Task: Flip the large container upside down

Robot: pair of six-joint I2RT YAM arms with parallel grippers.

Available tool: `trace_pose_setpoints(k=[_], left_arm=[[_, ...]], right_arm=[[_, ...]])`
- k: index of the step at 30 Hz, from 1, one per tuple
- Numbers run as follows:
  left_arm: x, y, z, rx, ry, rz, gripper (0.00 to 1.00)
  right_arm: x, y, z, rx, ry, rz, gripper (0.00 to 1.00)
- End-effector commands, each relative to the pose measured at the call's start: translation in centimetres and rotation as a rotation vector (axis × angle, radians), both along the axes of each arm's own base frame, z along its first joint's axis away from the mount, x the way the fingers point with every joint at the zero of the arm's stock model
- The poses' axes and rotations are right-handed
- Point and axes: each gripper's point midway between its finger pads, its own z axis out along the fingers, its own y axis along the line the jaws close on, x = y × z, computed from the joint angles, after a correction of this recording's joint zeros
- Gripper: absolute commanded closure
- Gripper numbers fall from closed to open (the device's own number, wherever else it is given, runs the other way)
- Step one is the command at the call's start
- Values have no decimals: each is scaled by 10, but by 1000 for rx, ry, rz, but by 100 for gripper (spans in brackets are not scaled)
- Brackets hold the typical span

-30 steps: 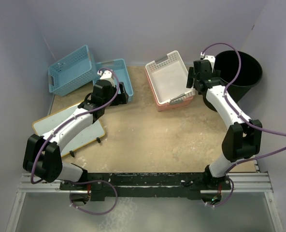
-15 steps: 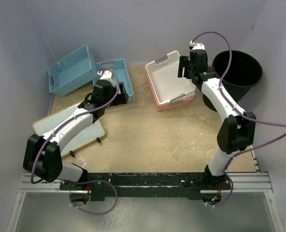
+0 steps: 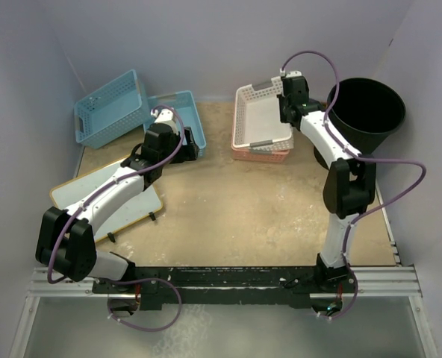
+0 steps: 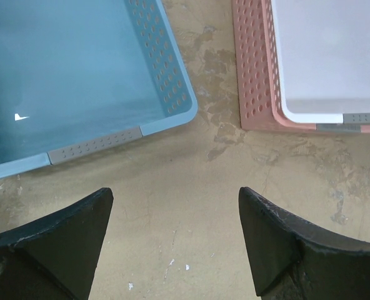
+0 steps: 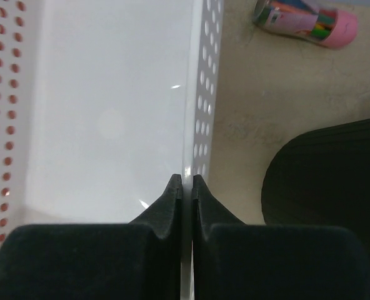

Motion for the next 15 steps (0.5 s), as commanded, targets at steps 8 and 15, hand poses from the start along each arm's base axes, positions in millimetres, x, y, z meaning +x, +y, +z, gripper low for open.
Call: trace_pose_setpoints(k=[8, 15], left_arm=[[28, -11, 74, -71, -134, 27, 21], [35, -16, 134, -172, -235, 43, 22]], right_arm=[[-35, 4, 169, 104, -381, 46, 100], [-76, 33, 176, 285, -404, 182, 100]])
